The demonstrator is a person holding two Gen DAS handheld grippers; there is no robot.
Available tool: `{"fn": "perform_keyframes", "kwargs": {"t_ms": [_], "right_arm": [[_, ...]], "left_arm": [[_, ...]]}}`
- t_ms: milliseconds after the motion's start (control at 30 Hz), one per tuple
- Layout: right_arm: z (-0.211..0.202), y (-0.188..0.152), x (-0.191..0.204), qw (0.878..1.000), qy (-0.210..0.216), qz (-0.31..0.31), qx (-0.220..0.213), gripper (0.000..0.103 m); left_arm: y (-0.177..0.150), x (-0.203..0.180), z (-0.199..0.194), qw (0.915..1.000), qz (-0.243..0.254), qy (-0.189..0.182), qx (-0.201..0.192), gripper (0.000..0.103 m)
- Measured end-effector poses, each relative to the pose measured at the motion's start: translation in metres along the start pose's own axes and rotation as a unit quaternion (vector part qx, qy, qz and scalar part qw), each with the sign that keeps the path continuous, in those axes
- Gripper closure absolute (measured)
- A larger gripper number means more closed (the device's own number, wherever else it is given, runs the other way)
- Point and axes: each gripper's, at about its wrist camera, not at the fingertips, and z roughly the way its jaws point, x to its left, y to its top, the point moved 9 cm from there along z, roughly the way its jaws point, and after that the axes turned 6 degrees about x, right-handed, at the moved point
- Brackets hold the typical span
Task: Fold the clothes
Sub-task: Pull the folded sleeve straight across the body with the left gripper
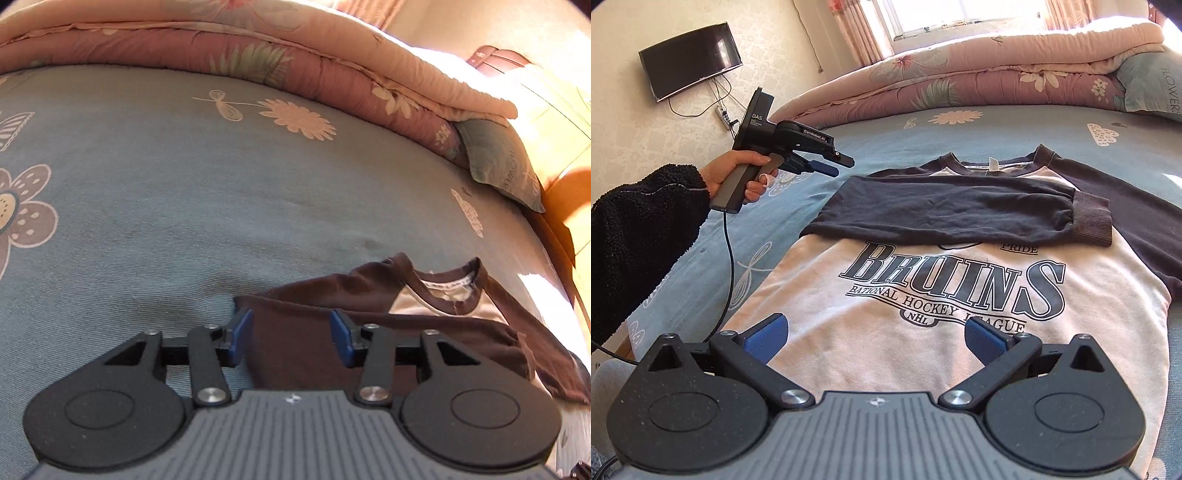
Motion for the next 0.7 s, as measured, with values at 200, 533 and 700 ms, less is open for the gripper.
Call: {"fn": "perform_keyframes", "kwargs": {"t_ms": [200,533,700], "right_arm": [[-0.011,0.007,-0.005,1.000,-0.002,0.017,-0.018,0.000],[-0.011,-0.004,-0.038,0.993,-0.046,0.102,0.022,0.000],[-0.016,-0.011,-0.050,0.991,-0.054,0.116,0.025,0.000]], "left_arm": [[-0.051,-0.006,0.025,0.9967,0.023,0.057,0.053,0.035],[-0.031,-0.111,0.013,0.9911,0.104,0.067,0.050,0.029],[-0.031,-0.184,0.069,0.9904,0.124,0.040,0.046,0.027]]}}
